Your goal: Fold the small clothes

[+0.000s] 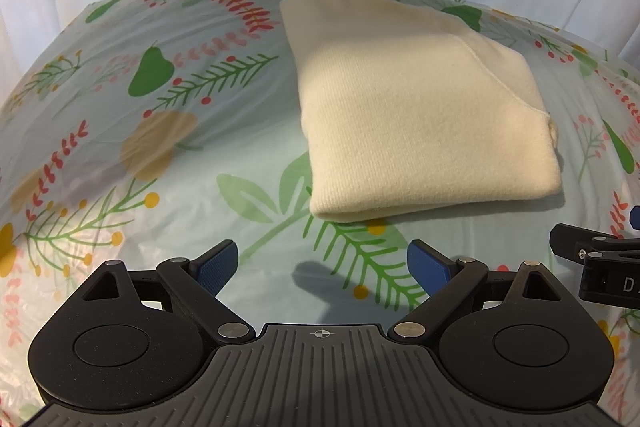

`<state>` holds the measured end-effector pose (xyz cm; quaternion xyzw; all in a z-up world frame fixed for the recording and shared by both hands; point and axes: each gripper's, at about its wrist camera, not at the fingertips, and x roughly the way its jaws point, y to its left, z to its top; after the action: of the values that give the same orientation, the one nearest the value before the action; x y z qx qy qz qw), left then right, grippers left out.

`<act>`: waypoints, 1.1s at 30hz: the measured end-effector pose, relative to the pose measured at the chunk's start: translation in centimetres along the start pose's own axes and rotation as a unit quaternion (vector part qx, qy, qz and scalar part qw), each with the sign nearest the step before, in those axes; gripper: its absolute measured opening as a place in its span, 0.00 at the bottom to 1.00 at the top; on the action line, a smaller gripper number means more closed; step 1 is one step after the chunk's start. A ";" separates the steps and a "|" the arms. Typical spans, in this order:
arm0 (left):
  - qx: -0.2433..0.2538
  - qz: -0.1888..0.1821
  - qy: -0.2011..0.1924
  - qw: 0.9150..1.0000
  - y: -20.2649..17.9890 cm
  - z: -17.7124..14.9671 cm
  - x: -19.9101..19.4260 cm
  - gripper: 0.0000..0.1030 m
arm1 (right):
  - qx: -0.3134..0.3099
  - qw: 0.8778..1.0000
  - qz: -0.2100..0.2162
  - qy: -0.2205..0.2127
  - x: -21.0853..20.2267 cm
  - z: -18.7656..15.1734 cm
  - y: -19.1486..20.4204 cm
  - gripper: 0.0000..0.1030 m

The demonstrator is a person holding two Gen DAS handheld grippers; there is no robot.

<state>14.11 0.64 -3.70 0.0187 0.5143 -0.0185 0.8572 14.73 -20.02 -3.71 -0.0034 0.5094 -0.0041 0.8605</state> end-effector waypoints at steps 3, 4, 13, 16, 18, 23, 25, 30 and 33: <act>0.000 -0.001 0.000 1.000 0.0 0.0 0.0 0.93 | 0.000 1.000 0.000 0.000 0.0 0.0 0.0 0.96; 0.000 -0.002 0.000 1.000 0.0 0.0 0.0 0.93 | 0.000 1.000 0.000 0.000 0.0 0.0 0.0 0.96; 0.000 -0.005 0.003 1.000 -0.1 0.0 0.1 0.93 | -0.001 1.000 -0.001 0.001 0.0 0.0 0.1 0.96; -0.003 -0.009 0.006 1.000 0.0 0.1 0.2 0.93 | -0.002 1.000 -0.001 0.001 0.1 0.0 0.1 0.96; -0.006 -0.014 0.008 1.000 0.1 0.1 0.3 0.93 | -0.003 1.000 -0.001 0.002 0.2 0.1 0.1 0.96; -0.011 -0.021 0.010 1.000 0.3 0.2 0.3 0.93 | -0.005 1.000 0.000 0.002 0.2 0.1 0.1 0.96; -0.012 -0.023 0.009 1.000 0.3 0.2 0.3 0.93 | -0.005 1.000 0.000 0.002 0.3 0.1 0.1 0.96; -0.003 -0.019 -0.001 1.000 0.1 0.2 0.3 0.92 | -0.004 1.000 -0.001 0.003 0.4 0.1 0.1 0.96; -0.003 -0.016 0.002 1.000 0.1 0.2 0.4 0.92 | -0.004 1.000 -0.001 0.003 0.4 0.1 0.0 0.96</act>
<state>14.44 0.76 -3.96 0.0078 0.5164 -0.0305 0.8558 14.98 -20.03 -4.02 -0.0070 0.5120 -0.0027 0.8589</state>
